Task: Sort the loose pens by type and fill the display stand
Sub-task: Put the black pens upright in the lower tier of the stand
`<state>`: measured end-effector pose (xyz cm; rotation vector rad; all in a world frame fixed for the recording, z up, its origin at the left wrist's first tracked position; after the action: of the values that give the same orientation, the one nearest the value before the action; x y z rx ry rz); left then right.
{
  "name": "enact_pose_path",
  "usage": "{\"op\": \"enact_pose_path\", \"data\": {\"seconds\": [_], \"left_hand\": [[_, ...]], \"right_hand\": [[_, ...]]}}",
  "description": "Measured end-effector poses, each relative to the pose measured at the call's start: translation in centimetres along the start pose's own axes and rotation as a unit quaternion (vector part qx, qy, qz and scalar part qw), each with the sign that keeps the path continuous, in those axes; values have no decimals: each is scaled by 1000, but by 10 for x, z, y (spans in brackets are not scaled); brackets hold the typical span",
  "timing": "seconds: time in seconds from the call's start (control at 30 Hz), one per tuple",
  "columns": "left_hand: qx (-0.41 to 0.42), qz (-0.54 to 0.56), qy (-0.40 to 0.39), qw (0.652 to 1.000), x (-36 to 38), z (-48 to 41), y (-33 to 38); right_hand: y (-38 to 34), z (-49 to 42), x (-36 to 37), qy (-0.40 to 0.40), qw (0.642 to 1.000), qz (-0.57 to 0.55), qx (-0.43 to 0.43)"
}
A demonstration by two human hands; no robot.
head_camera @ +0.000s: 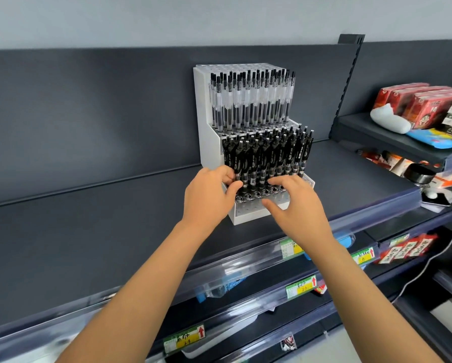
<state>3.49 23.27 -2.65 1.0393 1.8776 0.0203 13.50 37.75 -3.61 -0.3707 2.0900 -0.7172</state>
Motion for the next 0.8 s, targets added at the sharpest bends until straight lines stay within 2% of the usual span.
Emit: {"op": "enact_pose_path", "data": {"seconds": [0.2,0.3,0.47,0.7,0.8], "left_hand": [[-22,50,45,997,5,8,-1],[-25,37,56,997,6,10,1],[-47,9,35,998,7,11,1],[-10,-92,-1,996,0,2,5],[-2,-68,-12,998,2,7,-1]], "right_hand": [[3,0,3,-6,1000,4,6],[4,0,4,9,1000,15,1],[4,0,-3,55,998,-5,10],[8,2,-2,54,998,-4,38],[11,7,3,35,998,3,60]]}}
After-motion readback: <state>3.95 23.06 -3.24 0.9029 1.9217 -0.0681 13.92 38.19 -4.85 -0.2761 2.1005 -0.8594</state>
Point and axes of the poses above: each hand's wrist, its own z-axis away from the middle knuckle, its own x-axis out of the palm, y = z × x, the point moved 2 cm from there along -z, towards the middle knuckle, and after that the axes turned 8 degrees about -z, right-handed, at the moved point
